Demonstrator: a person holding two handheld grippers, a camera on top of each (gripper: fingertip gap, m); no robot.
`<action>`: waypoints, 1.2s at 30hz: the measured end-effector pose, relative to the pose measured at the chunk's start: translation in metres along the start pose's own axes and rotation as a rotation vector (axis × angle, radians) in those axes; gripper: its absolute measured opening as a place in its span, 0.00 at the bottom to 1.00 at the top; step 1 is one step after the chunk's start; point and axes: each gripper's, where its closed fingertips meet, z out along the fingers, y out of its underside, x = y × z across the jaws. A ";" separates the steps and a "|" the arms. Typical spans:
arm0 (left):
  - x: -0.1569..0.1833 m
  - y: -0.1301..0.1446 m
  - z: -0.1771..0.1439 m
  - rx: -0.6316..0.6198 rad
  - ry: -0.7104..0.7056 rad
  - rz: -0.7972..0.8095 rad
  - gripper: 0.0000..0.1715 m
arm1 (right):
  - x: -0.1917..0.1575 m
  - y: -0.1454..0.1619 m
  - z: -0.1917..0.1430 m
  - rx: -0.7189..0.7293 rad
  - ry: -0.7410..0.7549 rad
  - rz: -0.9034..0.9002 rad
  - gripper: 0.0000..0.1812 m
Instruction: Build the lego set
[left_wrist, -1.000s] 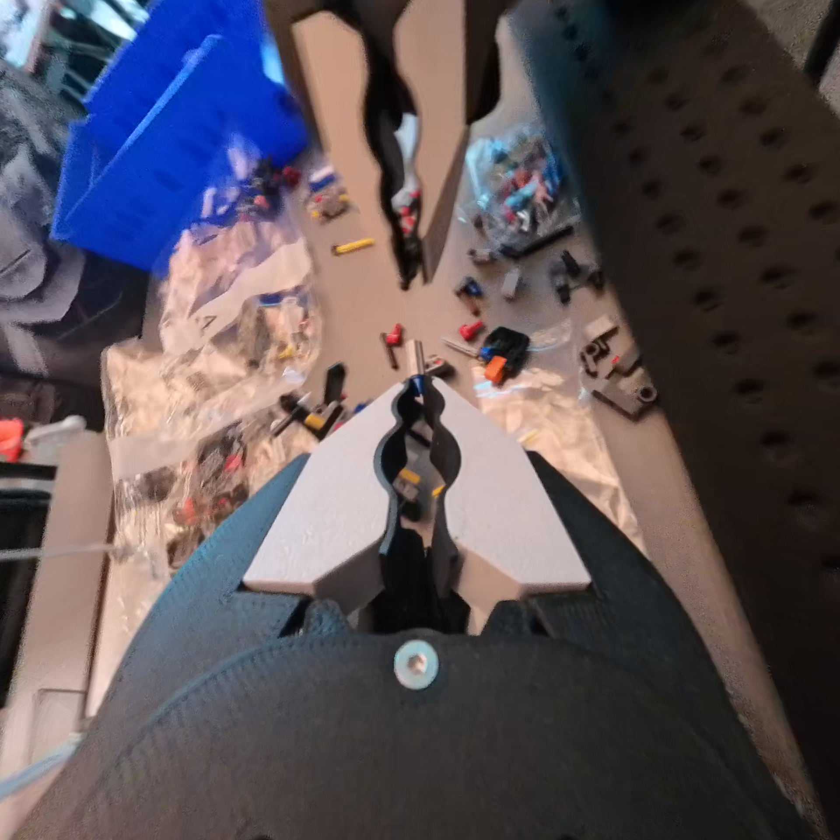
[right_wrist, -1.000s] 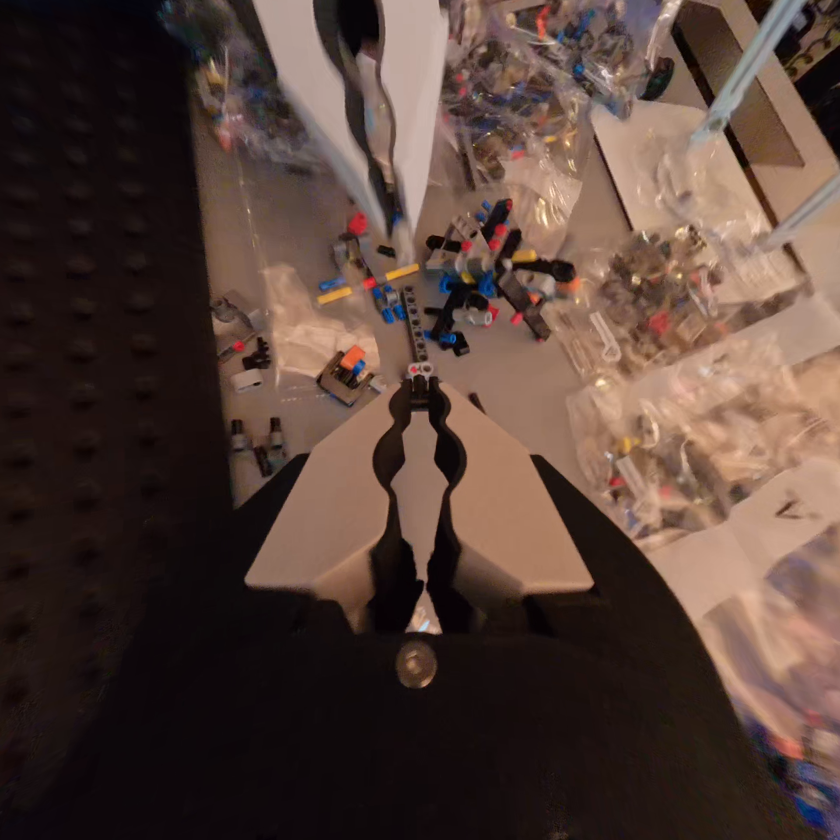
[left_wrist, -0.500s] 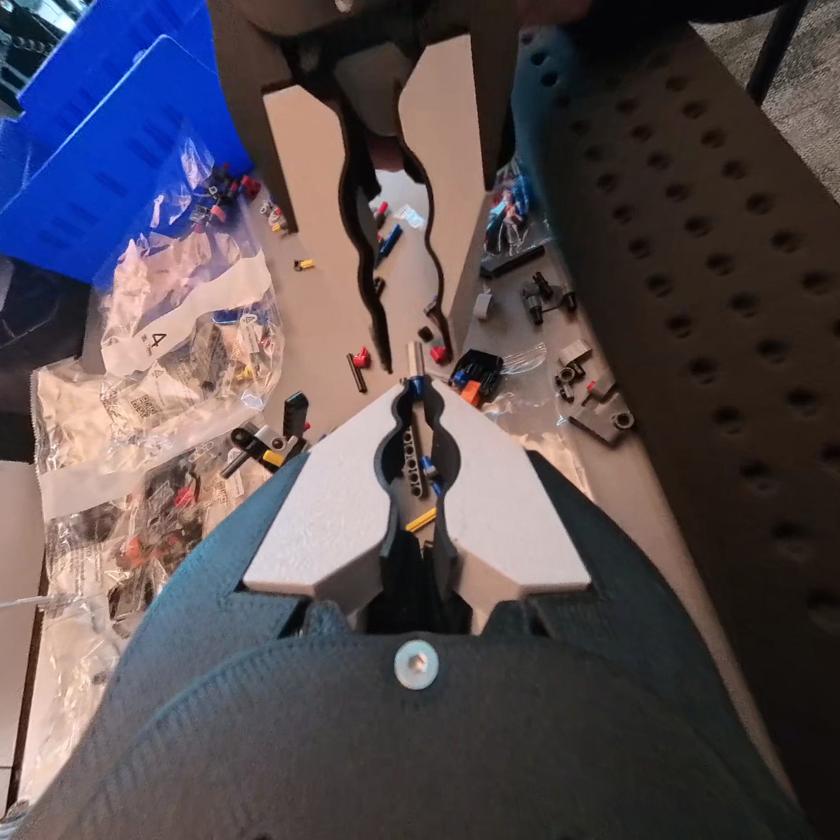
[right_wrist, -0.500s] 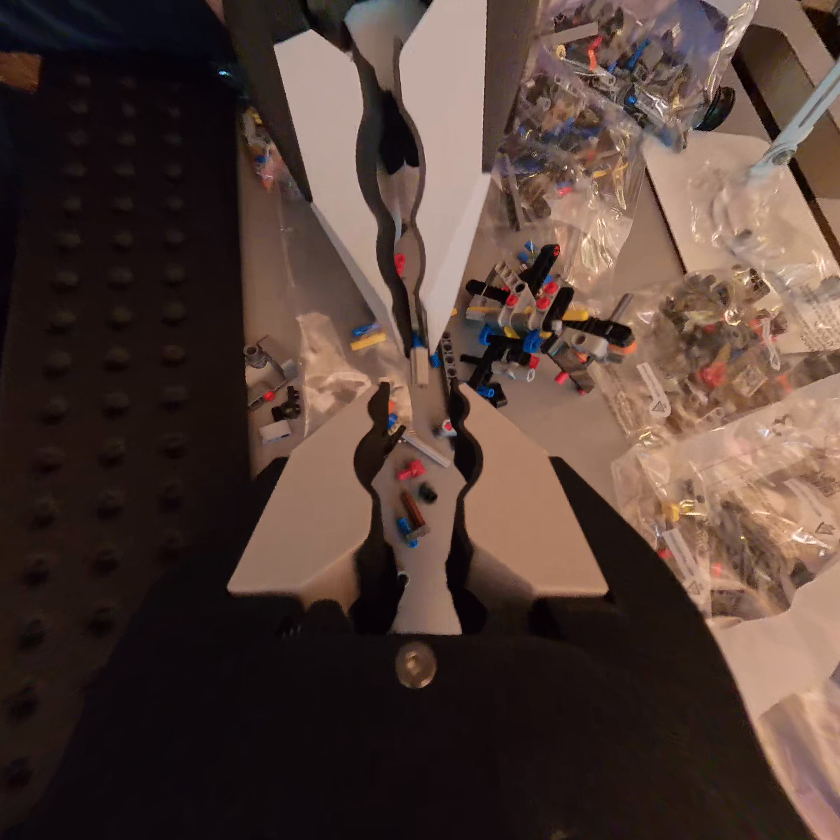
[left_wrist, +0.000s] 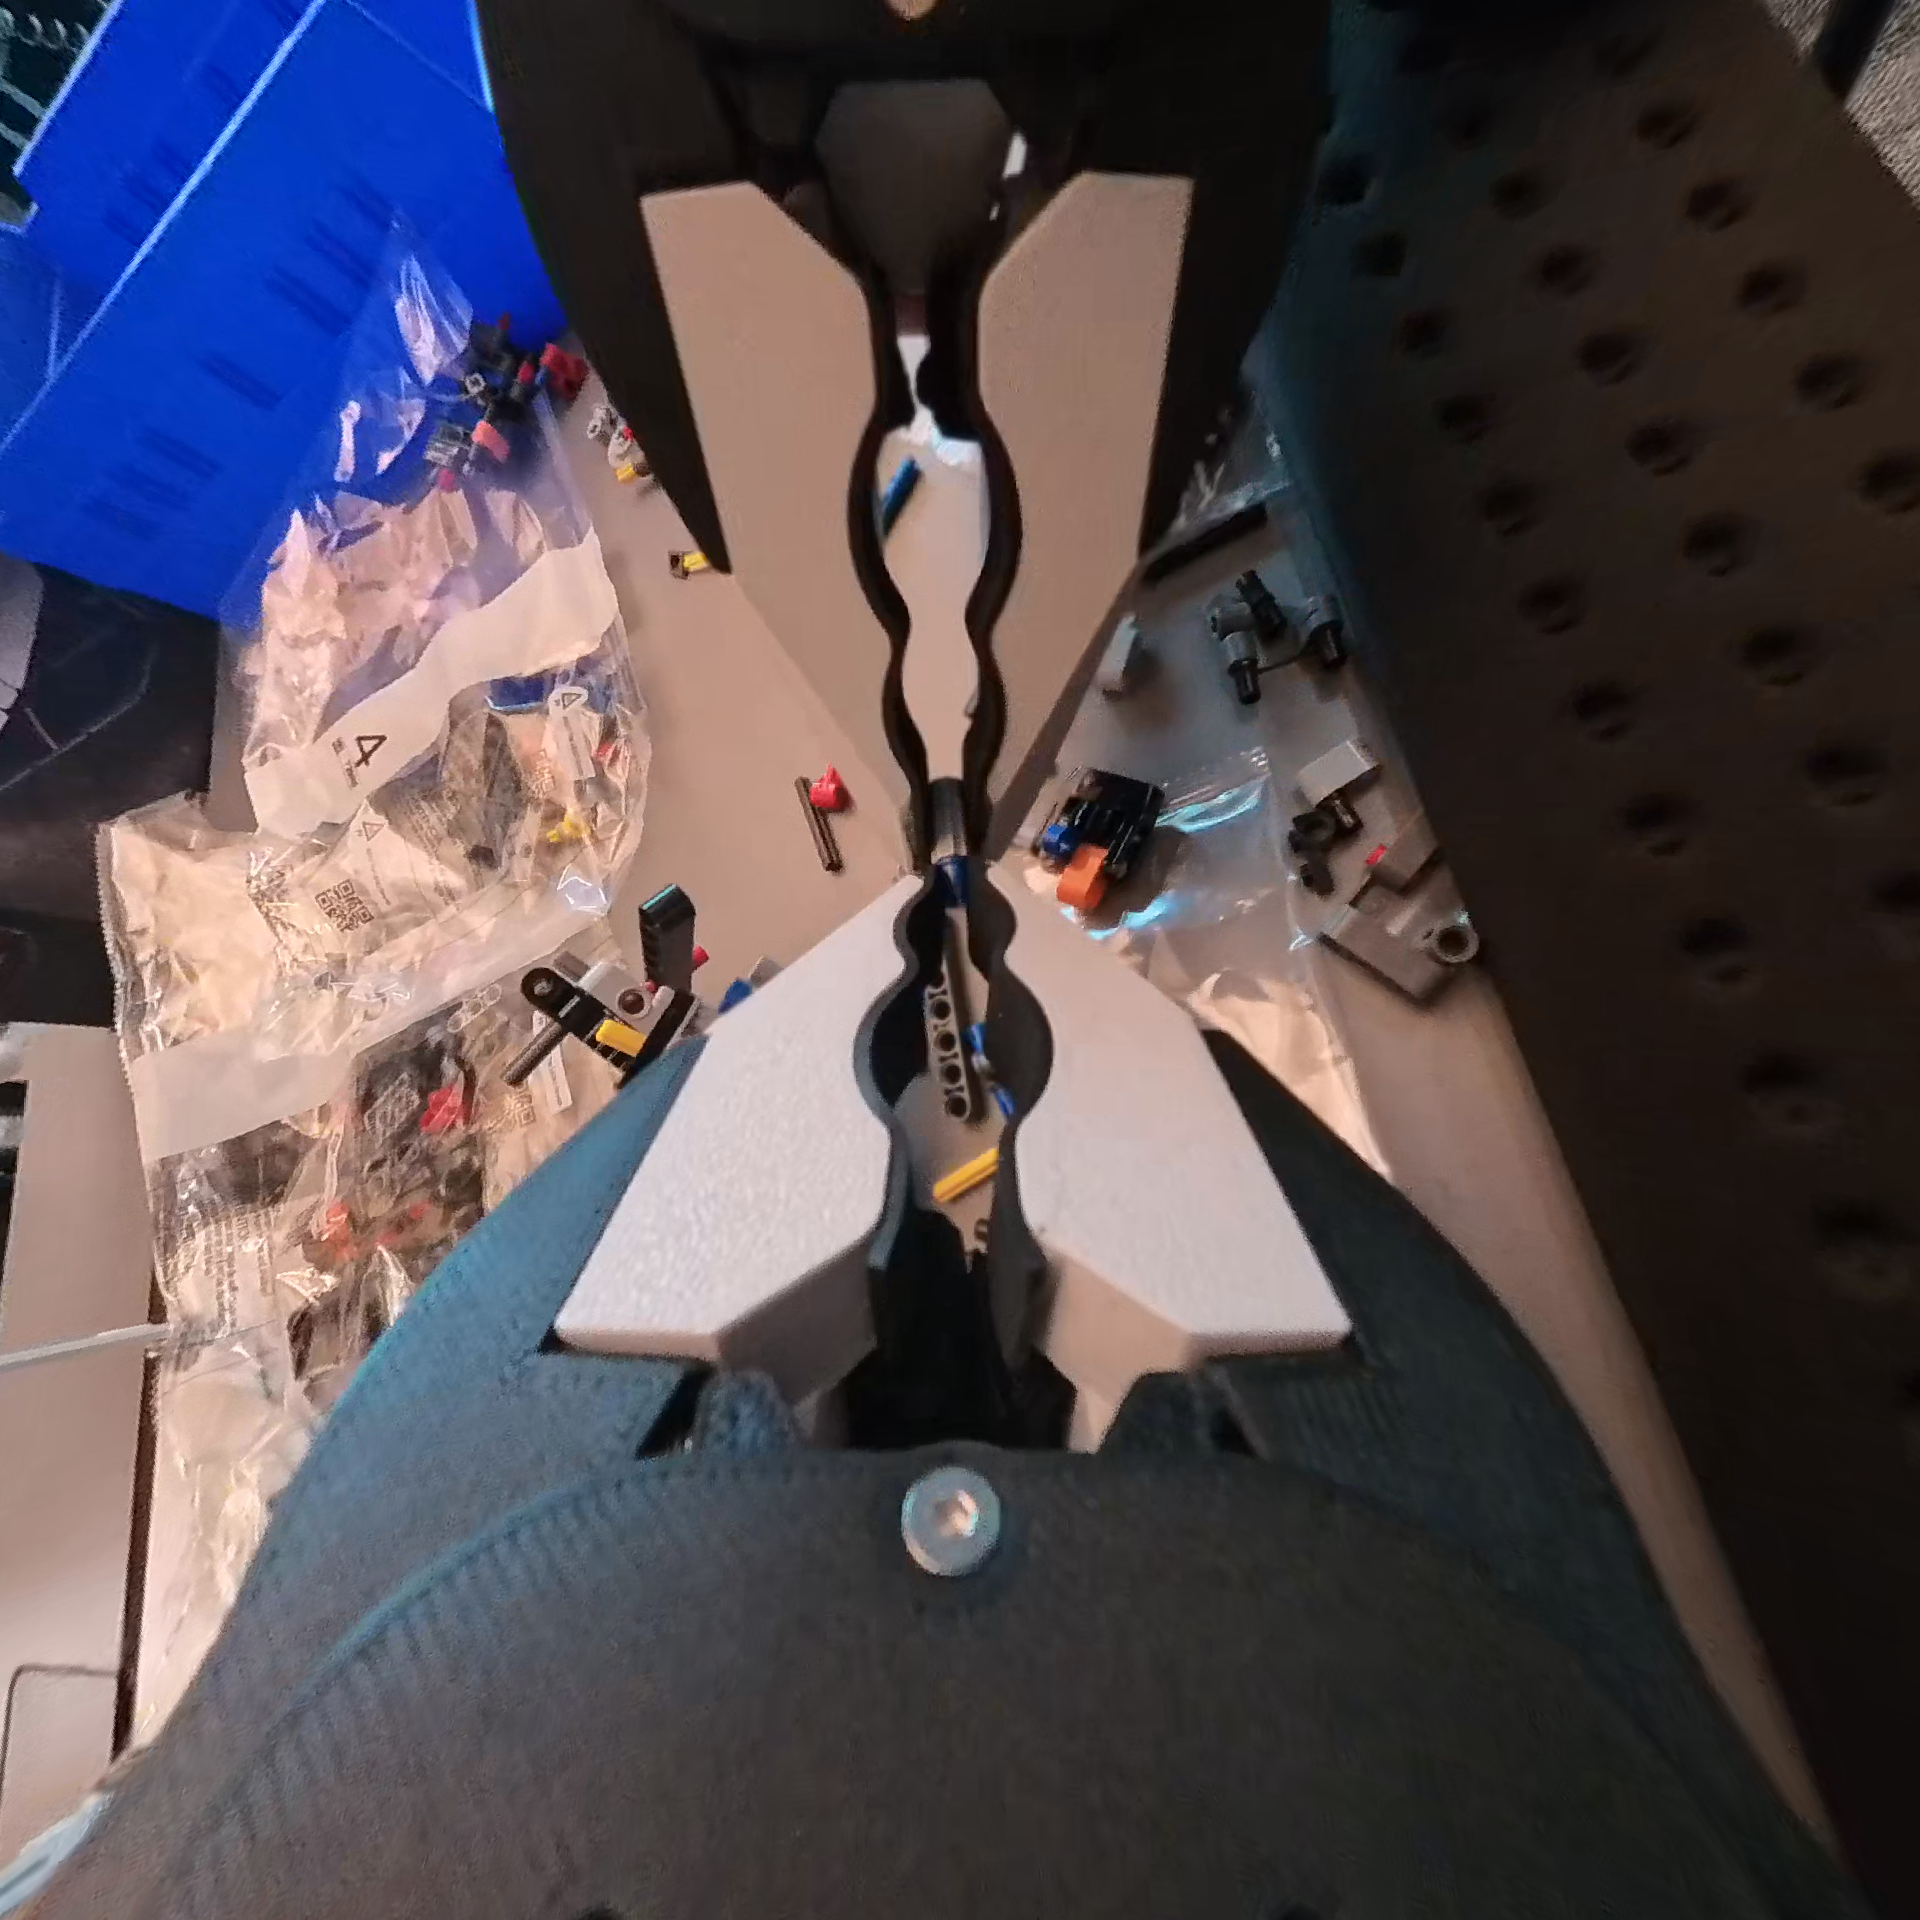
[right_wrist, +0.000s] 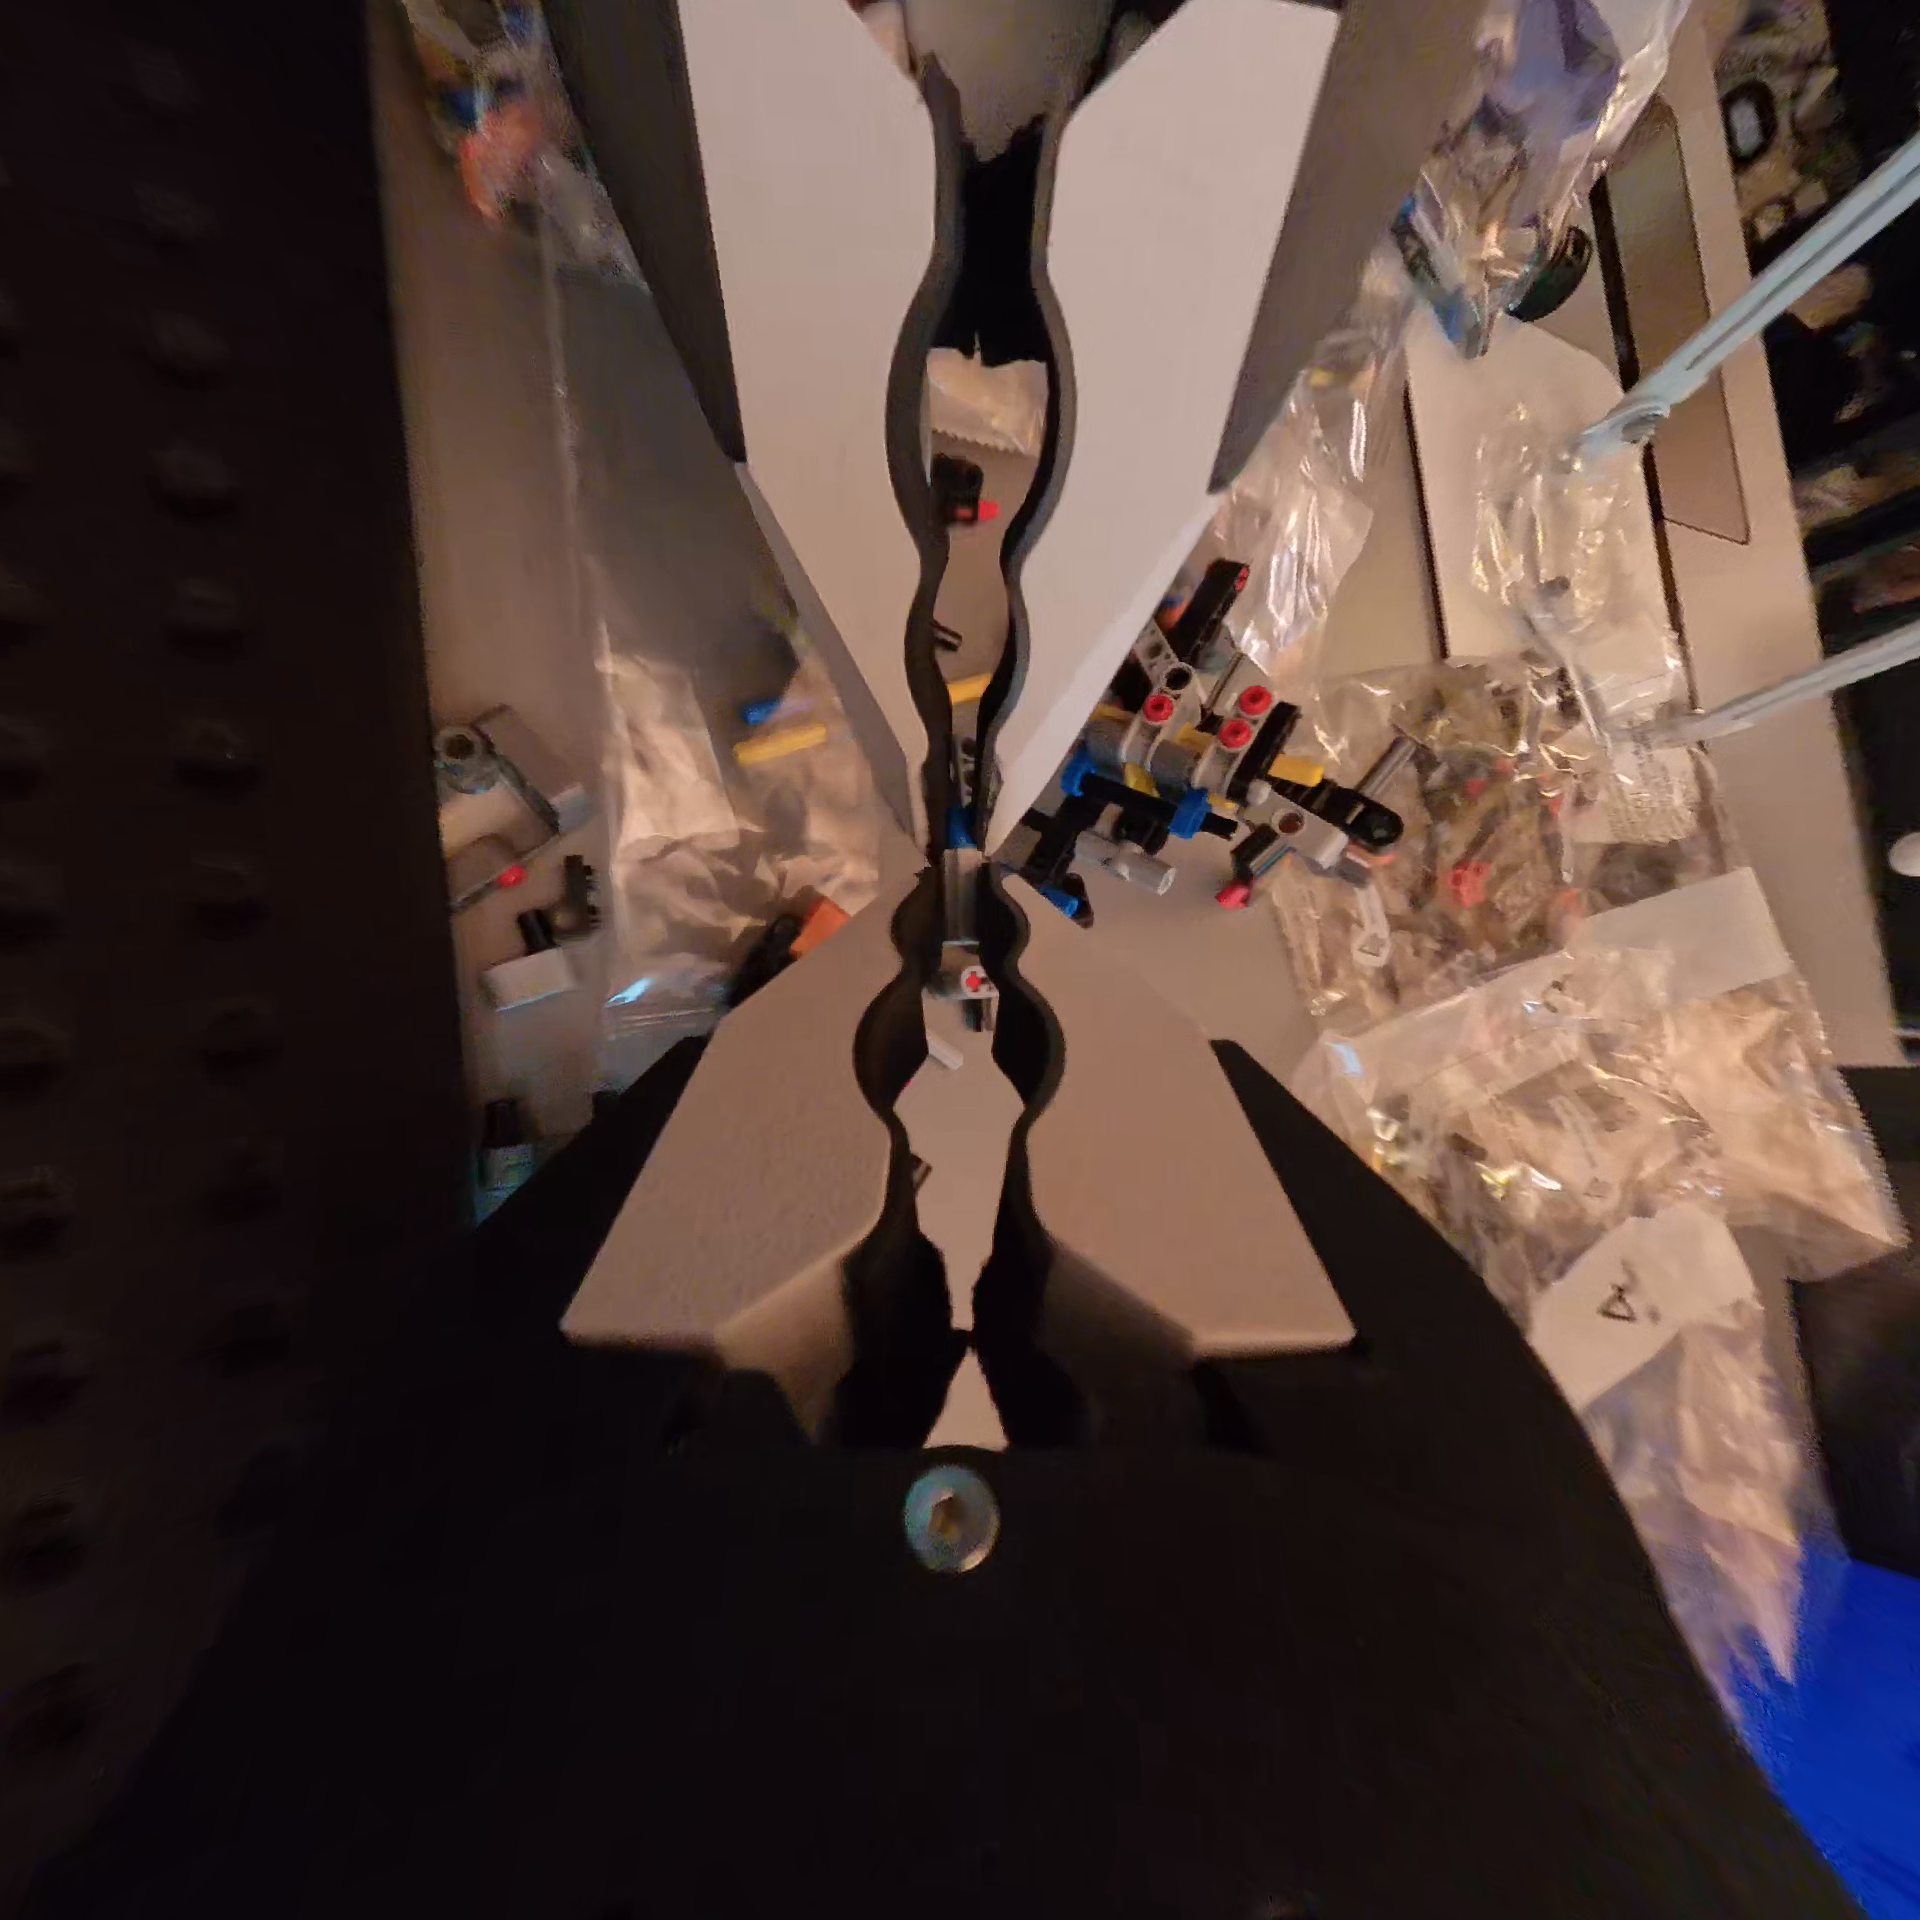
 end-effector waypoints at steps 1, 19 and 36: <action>0.001 -0.004 -0.002 0.016 0.008 -0.005 0.02 | -0.001 -0.002 -0.004 0.030 -0.018 0.011 0.02; -0.003 0.014 -0.006 0.017 0.044 -0.101 0.04 | 0.006 0.011 -0.014 0.088 -0.060 0.107 0.02; 0.006 0.022 0.003 -0.028 0.103 -0.131 0.11 | -0.002 0.040 0.005 -0.038 -0.218 0.266 0.17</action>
